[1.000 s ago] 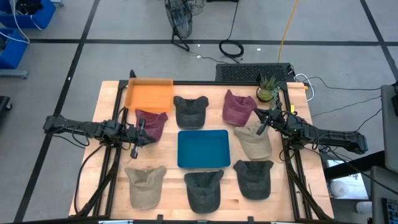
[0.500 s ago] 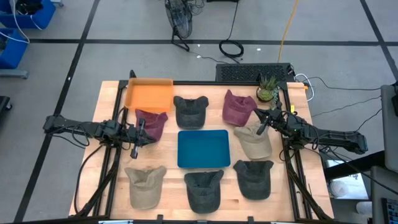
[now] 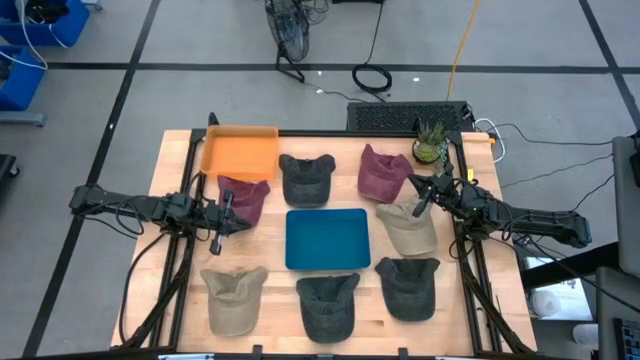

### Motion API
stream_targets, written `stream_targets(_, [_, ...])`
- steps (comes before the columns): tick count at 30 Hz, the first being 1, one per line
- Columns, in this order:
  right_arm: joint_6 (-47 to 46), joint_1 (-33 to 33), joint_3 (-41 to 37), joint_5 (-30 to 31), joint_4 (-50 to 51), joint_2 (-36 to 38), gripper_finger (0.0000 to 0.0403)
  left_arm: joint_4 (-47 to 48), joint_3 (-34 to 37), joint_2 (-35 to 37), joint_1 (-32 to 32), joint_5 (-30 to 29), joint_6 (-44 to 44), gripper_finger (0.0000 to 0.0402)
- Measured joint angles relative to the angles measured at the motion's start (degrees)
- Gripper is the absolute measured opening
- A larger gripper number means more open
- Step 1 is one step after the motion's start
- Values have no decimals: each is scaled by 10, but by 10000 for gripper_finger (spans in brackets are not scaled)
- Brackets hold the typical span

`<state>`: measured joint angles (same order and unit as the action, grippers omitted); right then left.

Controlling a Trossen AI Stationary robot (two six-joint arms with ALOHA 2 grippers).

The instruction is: Pick & Place hat

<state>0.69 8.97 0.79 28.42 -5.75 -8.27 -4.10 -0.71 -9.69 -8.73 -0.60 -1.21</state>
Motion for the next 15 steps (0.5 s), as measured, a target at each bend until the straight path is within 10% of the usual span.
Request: stream_targets(15, [0,0,0,0,0,0,0,-3,0,0,0,-6,-11,26])
